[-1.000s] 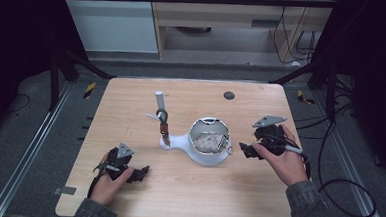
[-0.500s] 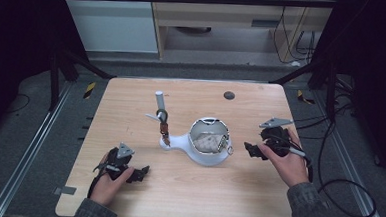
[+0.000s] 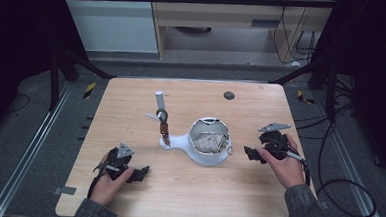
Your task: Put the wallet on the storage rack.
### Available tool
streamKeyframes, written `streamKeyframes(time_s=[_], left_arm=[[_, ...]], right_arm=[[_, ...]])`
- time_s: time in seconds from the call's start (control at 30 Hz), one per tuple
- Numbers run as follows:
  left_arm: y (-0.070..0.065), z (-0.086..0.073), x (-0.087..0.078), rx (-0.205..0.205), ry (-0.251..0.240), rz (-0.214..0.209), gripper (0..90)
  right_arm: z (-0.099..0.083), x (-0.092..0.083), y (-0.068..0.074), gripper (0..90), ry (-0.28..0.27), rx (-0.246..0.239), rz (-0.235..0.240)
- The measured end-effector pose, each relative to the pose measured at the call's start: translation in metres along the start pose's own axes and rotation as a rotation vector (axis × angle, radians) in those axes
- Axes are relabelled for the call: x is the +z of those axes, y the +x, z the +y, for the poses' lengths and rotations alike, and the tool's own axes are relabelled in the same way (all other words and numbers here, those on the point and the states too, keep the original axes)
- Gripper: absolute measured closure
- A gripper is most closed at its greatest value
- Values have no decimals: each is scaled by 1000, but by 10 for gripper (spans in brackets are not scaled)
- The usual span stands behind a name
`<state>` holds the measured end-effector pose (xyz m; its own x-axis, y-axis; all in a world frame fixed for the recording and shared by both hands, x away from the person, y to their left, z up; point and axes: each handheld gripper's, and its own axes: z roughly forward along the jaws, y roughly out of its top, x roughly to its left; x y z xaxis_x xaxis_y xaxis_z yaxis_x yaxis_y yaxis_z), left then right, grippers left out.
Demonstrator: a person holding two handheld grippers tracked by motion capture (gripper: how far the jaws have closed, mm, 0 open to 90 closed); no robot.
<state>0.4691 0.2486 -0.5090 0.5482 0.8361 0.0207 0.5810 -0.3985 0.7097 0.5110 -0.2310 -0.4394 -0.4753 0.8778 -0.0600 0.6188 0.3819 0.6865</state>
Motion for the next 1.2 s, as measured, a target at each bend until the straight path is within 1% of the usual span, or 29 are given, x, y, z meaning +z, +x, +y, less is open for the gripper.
streamKeyframes(time_s=[0.2, 0.23, 0.37, 0.6, 0.8, 0.93, 0.97, 1.07, 1.1, 1.2], left_arm=[[0, 0, 0, 1, 0, 0, 0], [0, 0, 0, 0, 0, 0, 0], [0, 0, 0, 0, 0, 0, 0], [0, 0, 0, 1, 0, 0, 0], [0, 0, 0, 0, 0, 0, 0], [0, 0, 0, 0, 0, 0, 0], [0, 0, 0, 0, 0, 0, 0], [0, 0, 0, 0, 0, 0, 0], [0, 0, 0, 0, 0, 0, 0], [0, 0, 0, 1, 0, 0, 0]], right_arm=[[-7, 4, 0, 51, 4, 15, -4], [-9, 6, 0, 51, 2, 24, -5], [-14, 9, 0, 51, 6, 29, -9], [-20, 12, -1, 51, 5, 50, -3], [-26, 18, -2, 49, 11, 60, -7], [-30, 25, -3, 50, 11, 73, -20], [-33, 27, -4, 50, 5, 87, -18], [-35, 30, -5, 48, 6, 93, -19], [-35, 31, -5, 49, 6, 103, -17], [-36, 34, -6, 49, 3, 107, -25]])
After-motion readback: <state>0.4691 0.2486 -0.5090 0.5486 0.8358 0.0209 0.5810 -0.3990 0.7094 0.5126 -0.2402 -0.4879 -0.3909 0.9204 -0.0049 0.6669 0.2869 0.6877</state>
